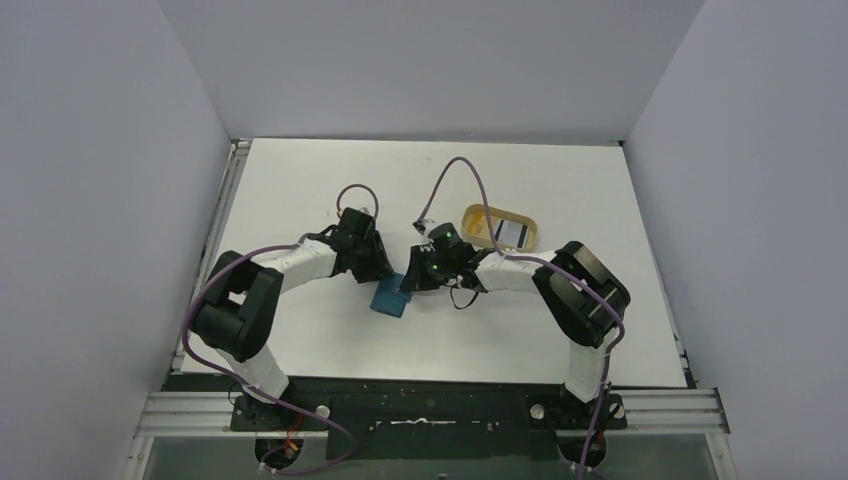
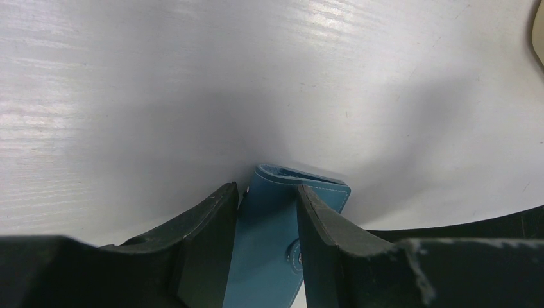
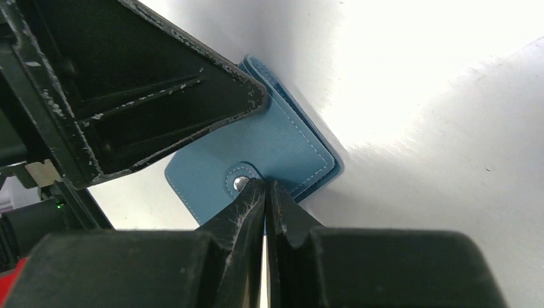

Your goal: Take the credit cards out of the card holder

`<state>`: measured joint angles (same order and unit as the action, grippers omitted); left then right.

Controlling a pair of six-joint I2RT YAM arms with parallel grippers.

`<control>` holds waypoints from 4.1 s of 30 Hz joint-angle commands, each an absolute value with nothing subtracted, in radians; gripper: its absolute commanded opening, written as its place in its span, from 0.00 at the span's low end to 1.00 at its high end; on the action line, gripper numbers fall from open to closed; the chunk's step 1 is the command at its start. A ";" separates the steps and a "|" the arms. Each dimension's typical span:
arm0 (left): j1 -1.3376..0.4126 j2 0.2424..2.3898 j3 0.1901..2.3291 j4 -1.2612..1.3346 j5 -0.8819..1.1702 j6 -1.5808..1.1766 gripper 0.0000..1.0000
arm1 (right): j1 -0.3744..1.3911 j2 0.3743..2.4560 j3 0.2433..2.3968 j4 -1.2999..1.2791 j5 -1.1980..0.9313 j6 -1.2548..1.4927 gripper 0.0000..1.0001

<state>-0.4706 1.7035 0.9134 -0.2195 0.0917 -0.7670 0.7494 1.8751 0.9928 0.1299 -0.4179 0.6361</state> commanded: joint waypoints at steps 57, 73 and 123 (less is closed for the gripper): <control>-0.468 1.714 0.877 -0.273 0.085 -0.754 0.09 | 0.785 1.839 0.901 0.361 -0.403 0.651 0.10; -0.469 1.707 0.873 -0.287 0.075 -0.747 0.09 | 0.746 1.858 0.809 0.629 -0.514 0.751 0.12; -0.494 1.640 0.730 -0.256 -0.123 -0.833 0.09 | 0.749 2.080 0.536 1.303 -0.449 1.236 0.46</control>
